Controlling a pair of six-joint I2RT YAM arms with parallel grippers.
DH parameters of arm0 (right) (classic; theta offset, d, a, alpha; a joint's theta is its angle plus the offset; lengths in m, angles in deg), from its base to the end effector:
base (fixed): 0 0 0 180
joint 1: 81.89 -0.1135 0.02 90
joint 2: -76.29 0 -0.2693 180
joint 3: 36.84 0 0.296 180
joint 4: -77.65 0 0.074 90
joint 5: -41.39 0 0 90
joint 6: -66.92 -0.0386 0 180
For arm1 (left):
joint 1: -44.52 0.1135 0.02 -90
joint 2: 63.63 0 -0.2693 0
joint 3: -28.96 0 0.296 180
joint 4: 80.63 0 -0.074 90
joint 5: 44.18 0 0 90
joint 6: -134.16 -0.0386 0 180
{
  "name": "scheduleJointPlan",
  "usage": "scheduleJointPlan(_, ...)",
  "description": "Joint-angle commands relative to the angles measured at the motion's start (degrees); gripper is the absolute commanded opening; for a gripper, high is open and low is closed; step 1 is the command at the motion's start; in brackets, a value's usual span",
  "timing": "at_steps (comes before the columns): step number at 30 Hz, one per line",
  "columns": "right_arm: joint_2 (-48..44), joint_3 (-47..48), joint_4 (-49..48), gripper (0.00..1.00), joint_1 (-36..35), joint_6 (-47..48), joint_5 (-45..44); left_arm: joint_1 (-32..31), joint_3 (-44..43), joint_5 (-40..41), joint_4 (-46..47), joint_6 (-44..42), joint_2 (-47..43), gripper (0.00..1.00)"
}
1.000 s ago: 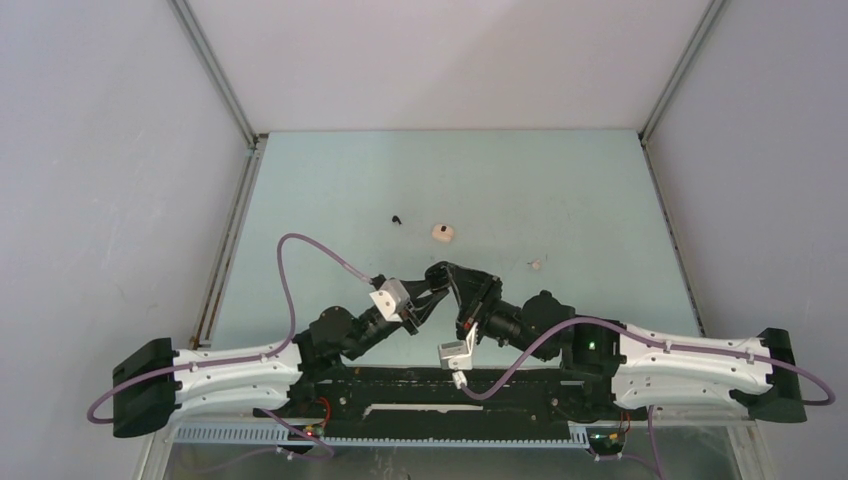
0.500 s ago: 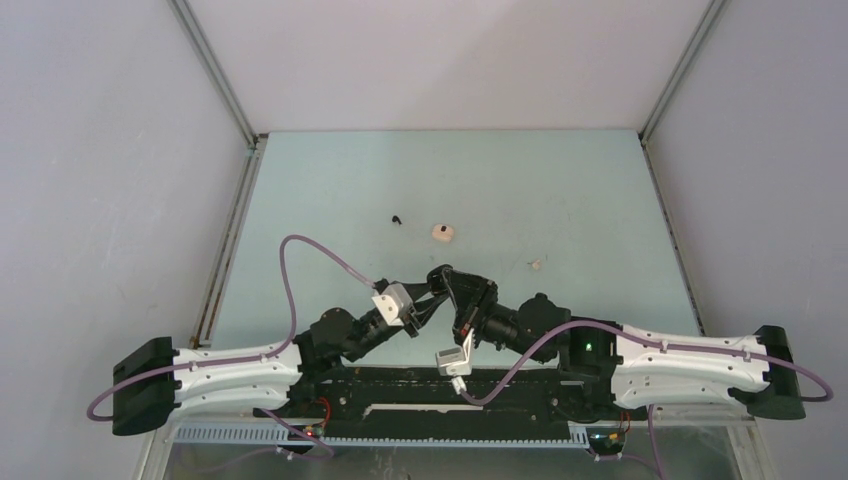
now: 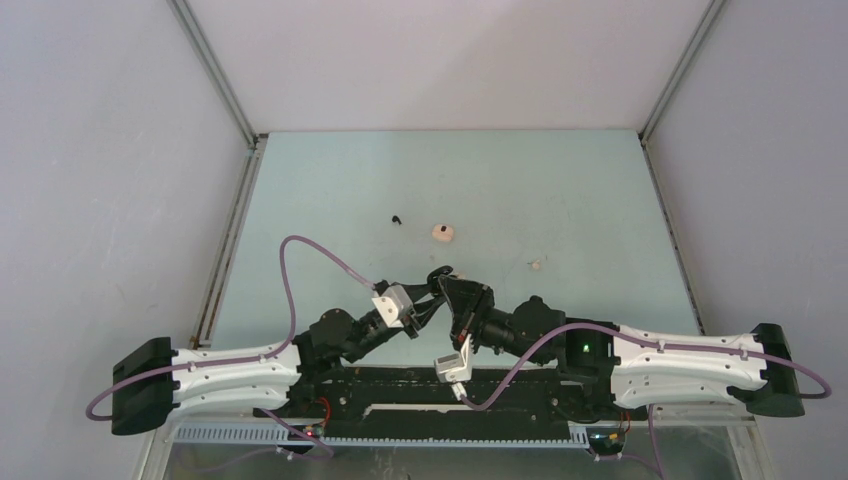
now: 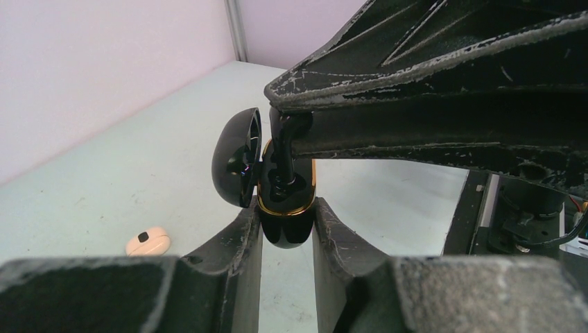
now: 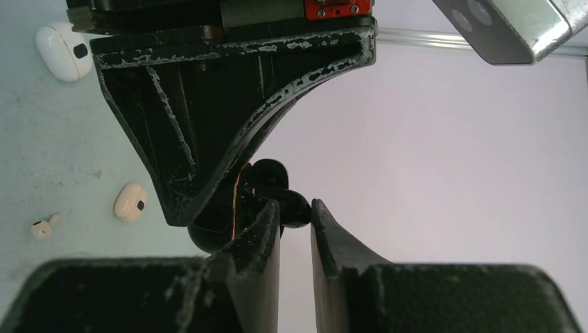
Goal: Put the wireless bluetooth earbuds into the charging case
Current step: Place the earbud in the charging case.
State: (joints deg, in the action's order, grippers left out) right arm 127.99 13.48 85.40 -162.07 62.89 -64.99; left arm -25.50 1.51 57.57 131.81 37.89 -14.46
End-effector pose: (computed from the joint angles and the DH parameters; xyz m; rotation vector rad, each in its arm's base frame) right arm 0.0548 0.2530 0.3001 -1.6834 0.4171 -0.3215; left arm 0.0856 -0.2123 0.2285 0.7394 1.2274 -0.7821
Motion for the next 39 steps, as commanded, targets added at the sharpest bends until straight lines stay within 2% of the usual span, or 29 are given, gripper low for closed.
scheduleJointPlan(1,0.48,0.04,-0.71,0.0,-0.43,-0.19,0.49,-0.51,-1.2,-0.68,1.15,-1.83,-0.22,0.02)
scheduleJointPlan(29,1.47,0.04,3.67,0.01,-0.92,0.19,0.96,-1.07,-0.31,-0.01,1.52,-2.03,-2.06,0.03)
scheduleJointPlan(31,1.47,0.04,5.94,0.04,-1.01,0.12,0.98,-1.06,-0.12,0.32,1.54,-2.01,-2.35,0.02)
scheduleJointPlan(34,1.47,0.04,7.16,0.22,-0.97,0.07,0.95,-1.08,0.11,0.53,1.56,-2.0,-2.55,0.02)
scheduleJointPlan(39,1.69,0.15,7.27,0.36,-1.02,0.07,0.69,-1.08,0.36,0.64,1.47,-1.92,-2.62,0.02)
